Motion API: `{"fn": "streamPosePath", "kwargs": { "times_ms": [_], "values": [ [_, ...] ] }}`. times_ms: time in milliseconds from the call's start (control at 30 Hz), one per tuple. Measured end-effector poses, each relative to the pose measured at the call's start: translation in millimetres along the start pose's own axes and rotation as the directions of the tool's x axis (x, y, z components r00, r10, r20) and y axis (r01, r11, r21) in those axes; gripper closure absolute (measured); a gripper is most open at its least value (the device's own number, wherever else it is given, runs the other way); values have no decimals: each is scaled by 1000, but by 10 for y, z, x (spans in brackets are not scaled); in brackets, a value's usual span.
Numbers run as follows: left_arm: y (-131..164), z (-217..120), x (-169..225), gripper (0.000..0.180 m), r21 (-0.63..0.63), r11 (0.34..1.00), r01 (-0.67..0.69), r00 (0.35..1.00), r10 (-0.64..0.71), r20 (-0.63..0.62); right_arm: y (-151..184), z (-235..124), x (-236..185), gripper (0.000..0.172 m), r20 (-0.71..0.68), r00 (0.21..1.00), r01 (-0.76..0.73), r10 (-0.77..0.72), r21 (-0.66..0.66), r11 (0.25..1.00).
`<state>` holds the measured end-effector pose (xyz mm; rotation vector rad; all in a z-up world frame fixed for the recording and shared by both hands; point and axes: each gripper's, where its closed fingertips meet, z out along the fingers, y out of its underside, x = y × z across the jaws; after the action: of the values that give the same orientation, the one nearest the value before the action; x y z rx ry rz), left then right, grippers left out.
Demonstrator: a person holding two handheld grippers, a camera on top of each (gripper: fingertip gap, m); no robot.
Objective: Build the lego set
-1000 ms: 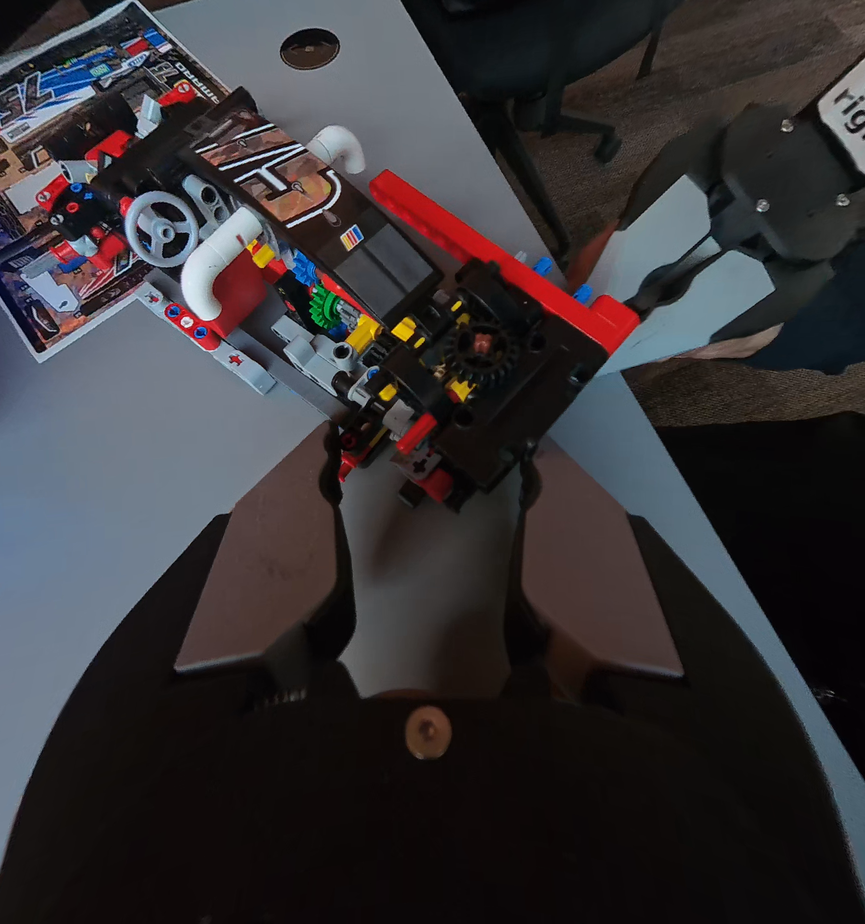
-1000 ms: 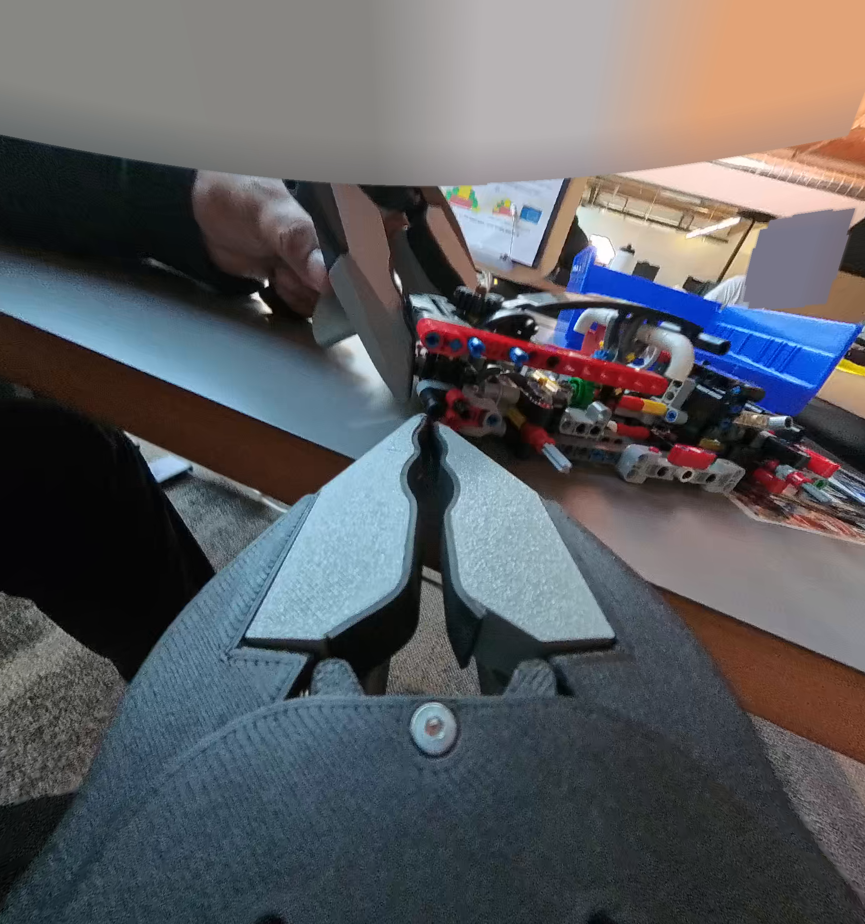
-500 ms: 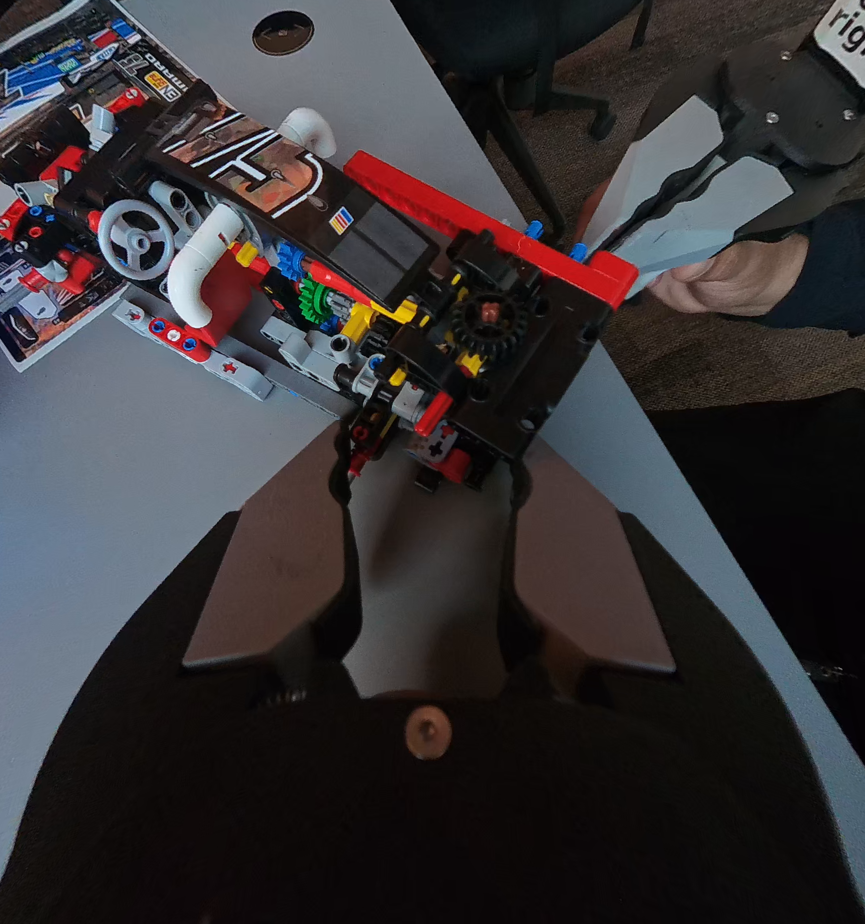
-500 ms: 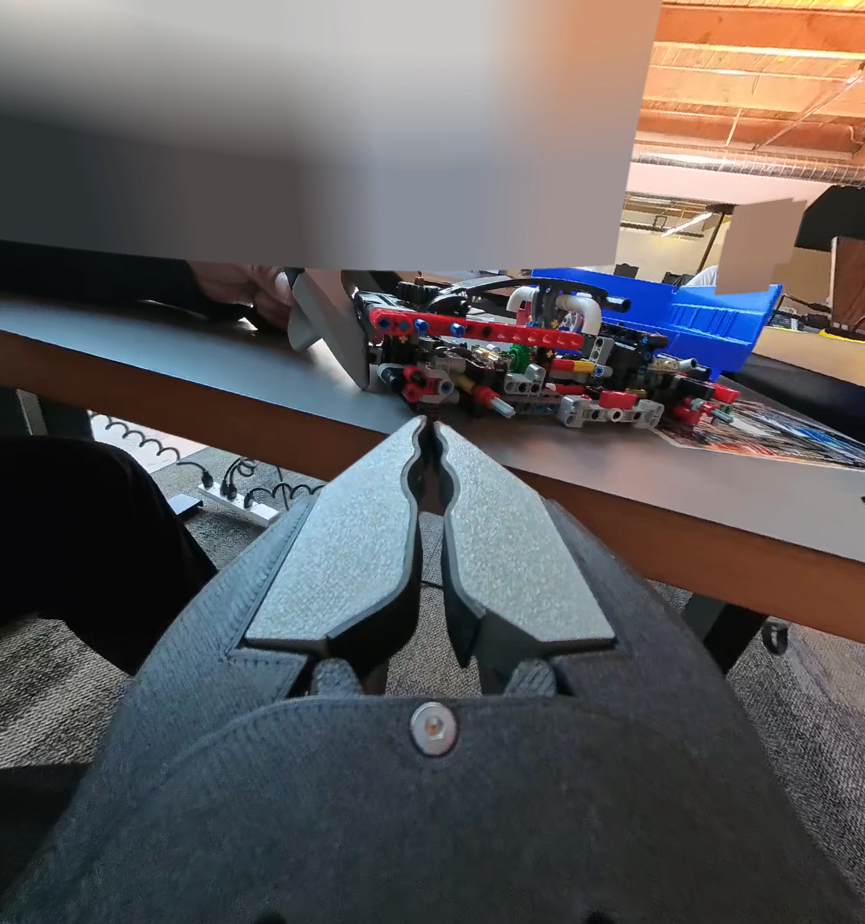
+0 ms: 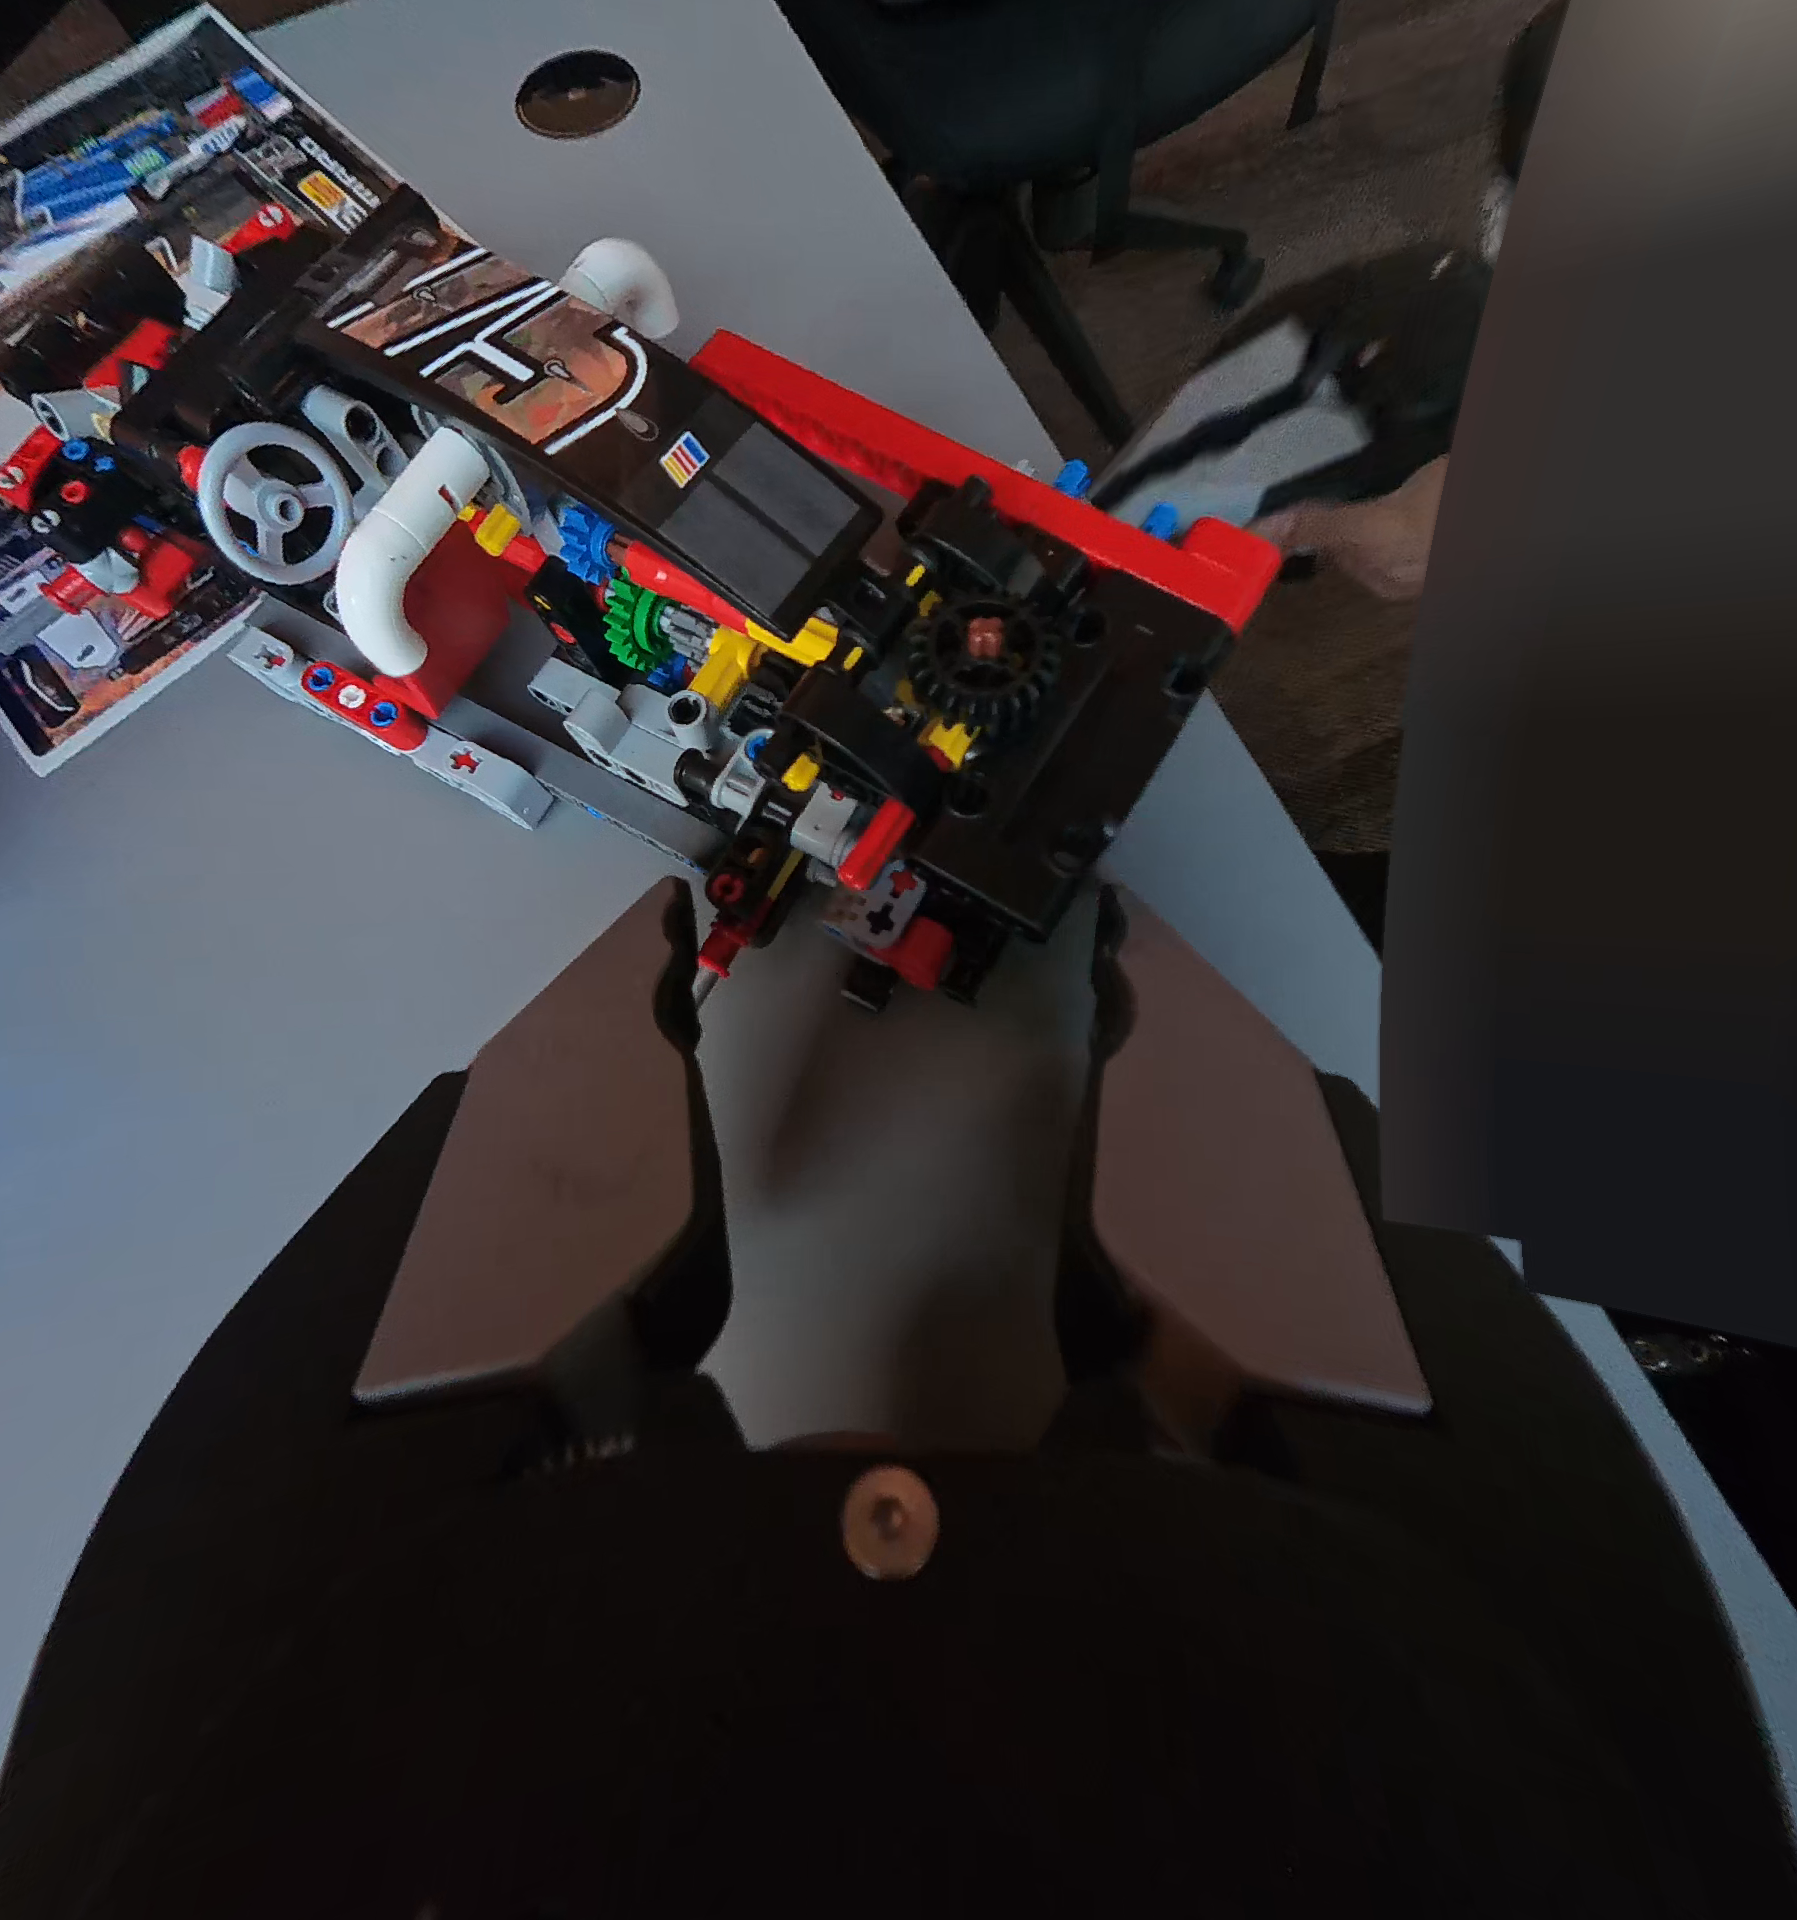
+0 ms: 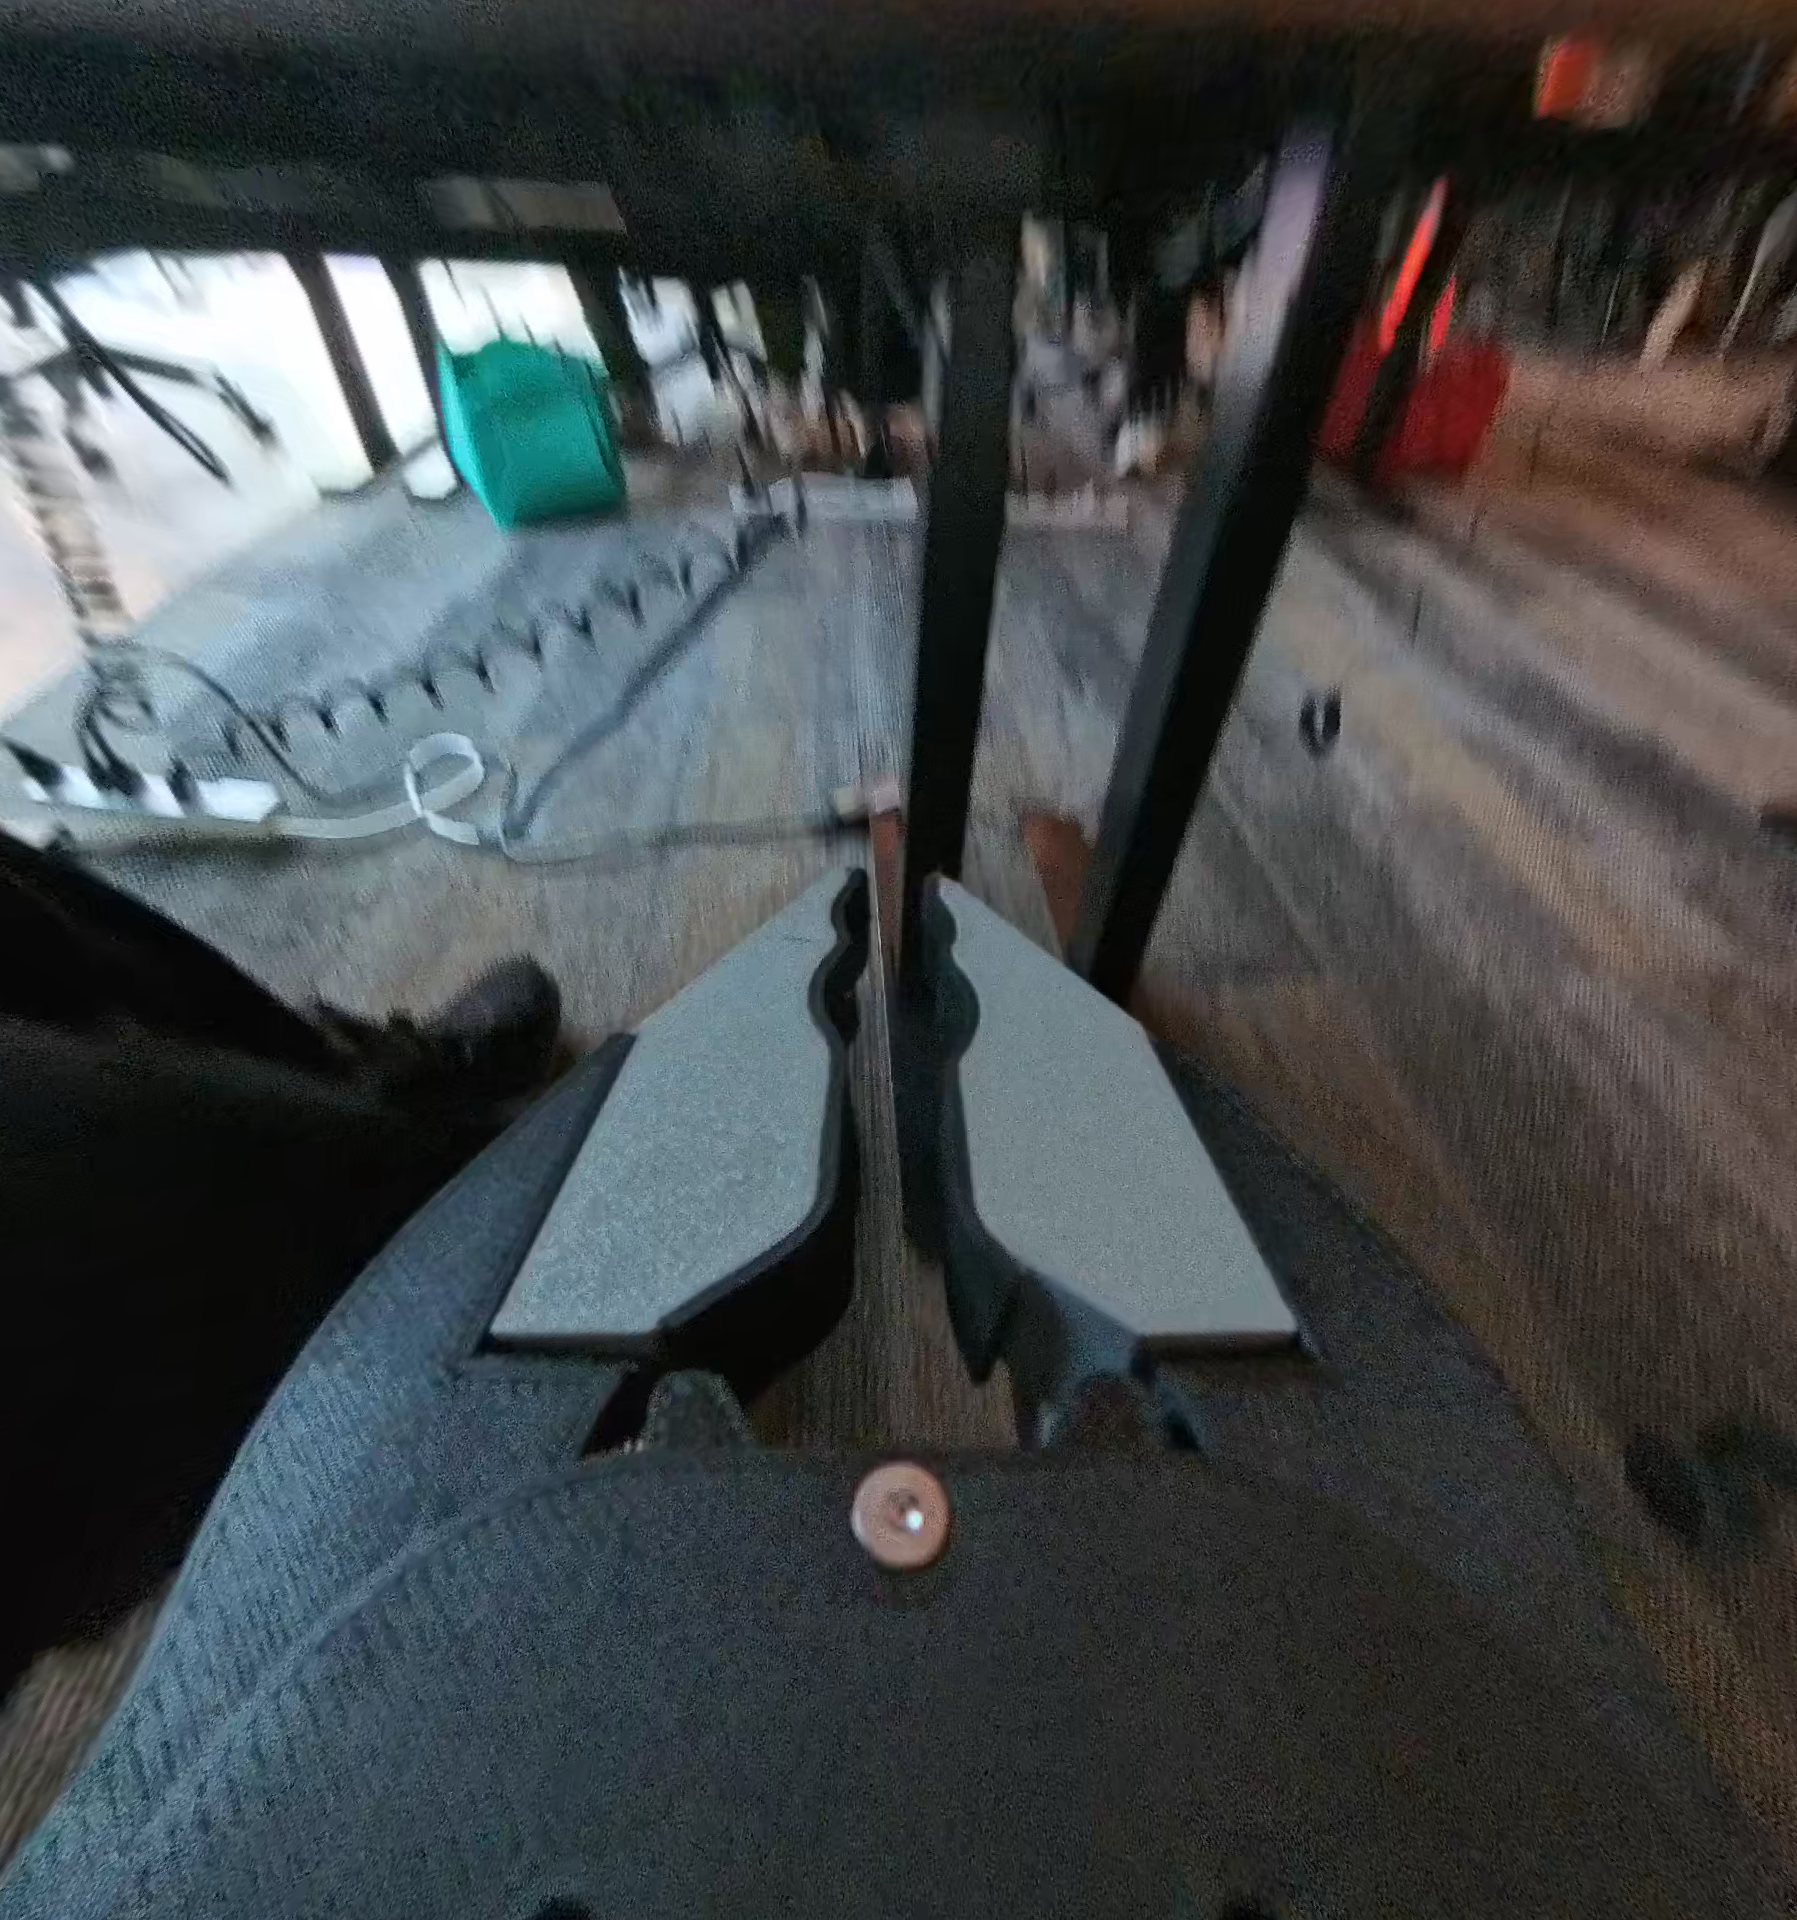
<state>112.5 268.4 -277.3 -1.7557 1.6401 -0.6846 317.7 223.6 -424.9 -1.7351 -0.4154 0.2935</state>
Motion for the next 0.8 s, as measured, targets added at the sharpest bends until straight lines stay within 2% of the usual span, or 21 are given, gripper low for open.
{"fn": "streamPosePath", "kwargs": {
  "times_ms": [100, 200, 300, 400, 500, 600, 733, 800],
  "values": [
    [10, -58, 3, 94, 19, 1000, 1, 1000, -1, 15, 1220, 63, 151, 158, -8, 997, -78, 78, -235, 969],
    [39, -147, -32, 85, 41, 999, 15, 999, -17, 51, 2406, 227, 119, 156, 39, 997, -41, 67, -464, 885],
    [2, -272, -84, 89, 114, 993, 27, 996, -36, 84, 3391, 466, 74, 159, 115, 993, 74, -2, -624, 778],
    [-66, -344, -81, 105, 184, 981, 60, 998, -66, 22, 4227, 659, 101, 171, 187, 980, 184, -64, -745, 641],
    [-111, -388, -137, 109, 227, 972, 51, 999, -52, -4, 4762, 814, 172, 172, 213, 973, 225, -87, -799, 558],
    [-113, -402, -221, 110, 238, 970, 49, 999, -52, 7, 5016, 983, 213, 170, 204, 976, 208, -69, -807, 553],
    [-116, -399, -257, 116, 240, 969, 57, 998, -58, -1, 5238, 1093, 135, 164, 270, 959, 270, -80, -800, 536],
    [-118, -402, -261, 119, 243, 968, 65, 998, -65, -7, 5392, 1070, 181, 166, 261, 960, 275, -98, -826, 492]
  ]
}}
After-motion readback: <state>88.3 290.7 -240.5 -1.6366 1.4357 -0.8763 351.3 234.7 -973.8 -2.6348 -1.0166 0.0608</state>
